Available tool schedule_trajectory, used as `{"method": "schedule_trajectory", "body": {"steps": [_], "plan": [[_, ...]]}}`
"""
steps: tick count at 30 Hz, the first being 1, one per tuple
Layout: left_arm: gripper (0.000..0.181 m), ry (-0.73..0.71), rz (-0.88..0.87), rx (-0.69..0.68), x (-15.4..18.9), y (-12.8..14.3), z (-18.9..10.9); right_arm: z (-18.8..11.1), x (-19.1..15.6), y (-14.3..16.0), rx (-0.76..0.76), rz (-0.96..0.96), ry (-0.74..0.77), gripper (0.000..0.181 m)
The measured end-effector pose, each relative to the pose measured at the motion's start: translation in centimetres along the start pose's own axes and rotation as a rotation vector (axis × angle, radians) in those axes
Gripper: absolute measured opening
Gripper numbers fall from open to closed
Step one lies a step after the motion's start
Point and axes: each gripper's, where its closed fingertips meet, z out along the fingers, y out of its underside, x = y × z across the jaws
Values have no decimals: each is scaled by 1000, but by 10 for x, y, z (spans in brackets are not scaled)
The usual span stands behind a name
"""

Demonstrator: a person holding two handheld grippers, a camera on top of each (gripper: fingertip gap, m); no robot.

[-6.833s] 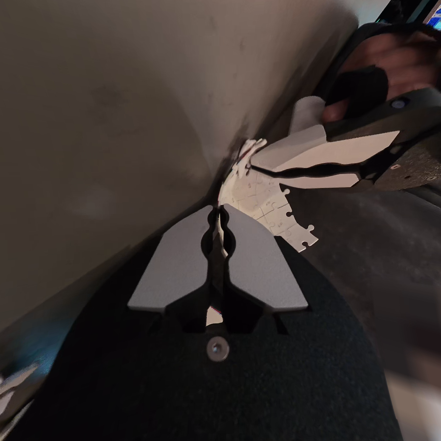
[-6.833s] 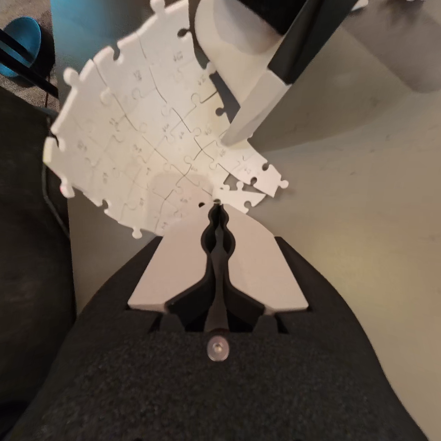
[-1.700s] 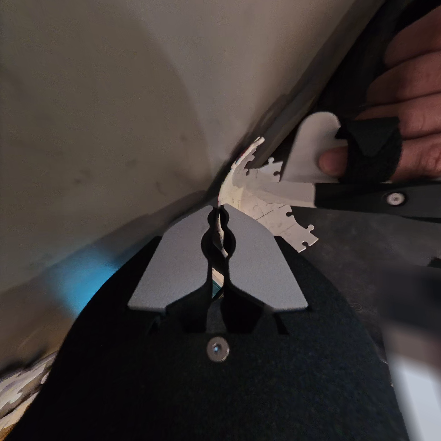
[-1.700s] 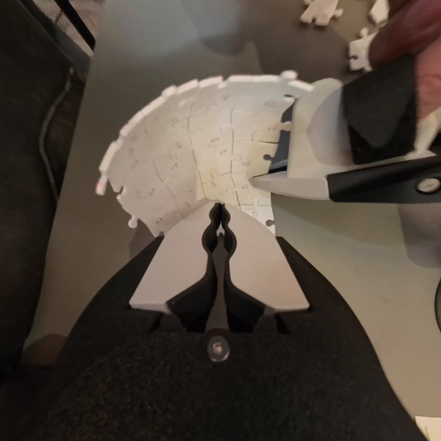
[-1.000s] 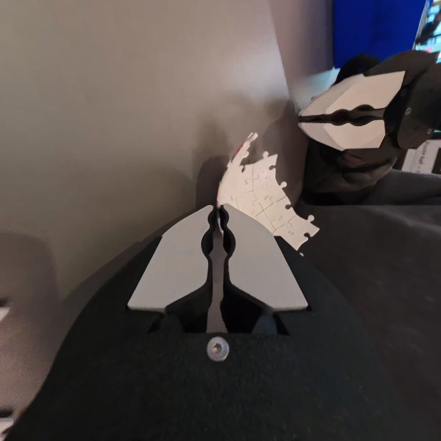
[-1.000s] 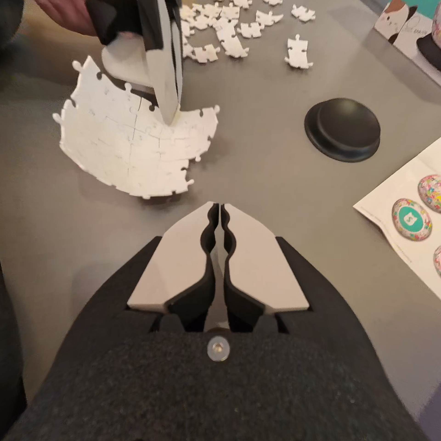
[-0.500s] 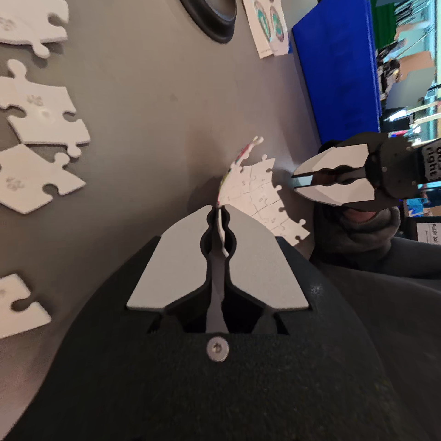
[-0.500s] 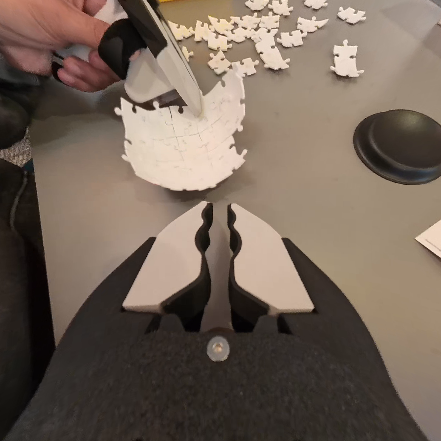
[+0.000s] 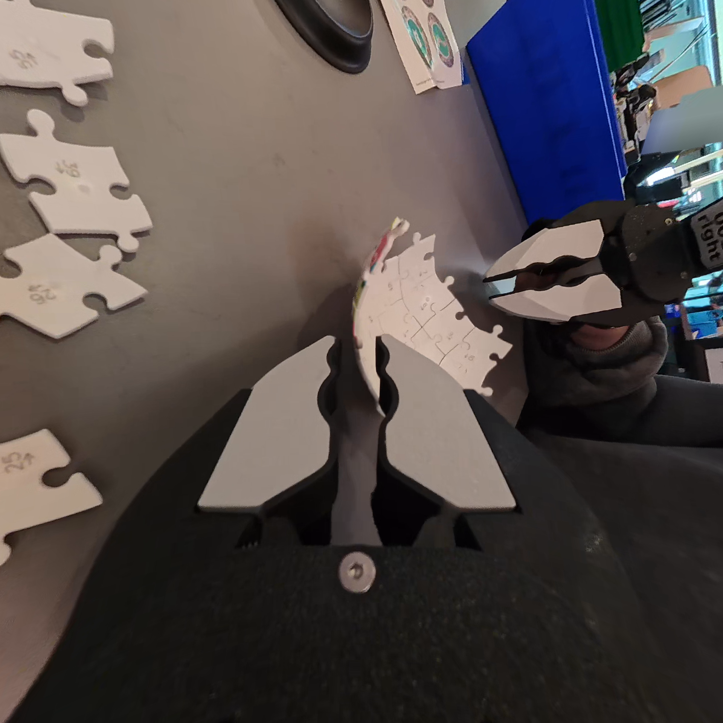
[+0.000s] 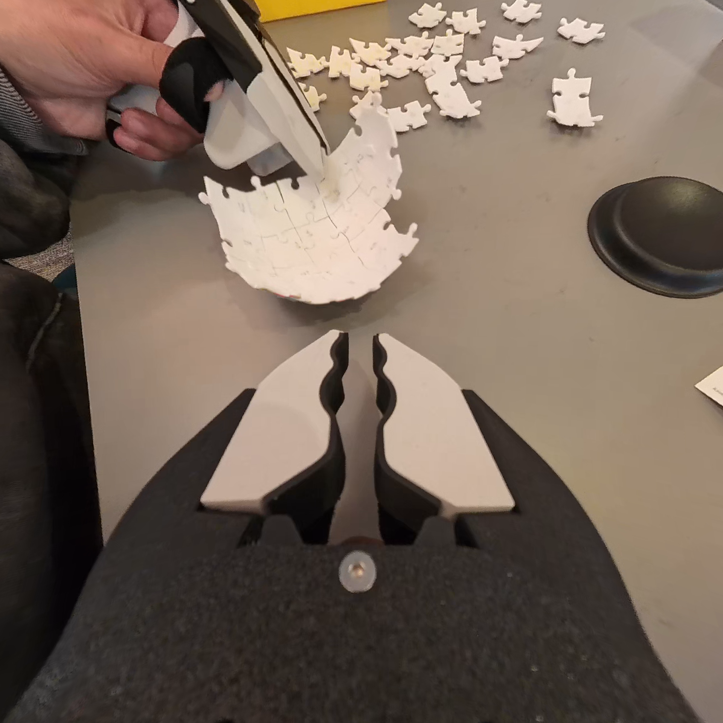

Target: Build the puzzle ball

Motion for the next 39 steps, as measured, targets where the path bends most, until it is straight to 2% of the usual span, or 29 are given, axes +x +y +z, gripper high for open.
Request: {"method": "schedule_trajectory", "body": {"steps": [5,8,10,12,15,18,19,21,24,29,39], "plan": [[20,-19,46,-9,1,3,-8,-2,0,1,6,-10,6,11],[23,-22,88,34,7,4,-31,-8,2,-4,35,-9,39,11],[25,-57,143,72,14,14,-55,-15,4,-5,49,57,79,12],[28,-138,245,111,17,34,-77,-21,-4,-7,94,114,79,13],[62,-295,401,178,12,62,-90,-25,-12,0,114,83,133,16],[61,-473,540,221,2,60,-96,-26,-3,0,102,4,201,19],[56,-512,563,228,1,56,-97,-24,-1,1,98,5,199,20],[57,-504,562,247,2,54,-96,-21,2,2,105,24,192,31],[65,-530,528,269,-2,50,-102,-25,7,-1,132,18,231,36],[59,-485,516,393,11,34,-117,-21,14,7,105,43,229,41],[59,-403,478,343,0,33,-109,-2,22,-23,186,-23,239,39]]}}
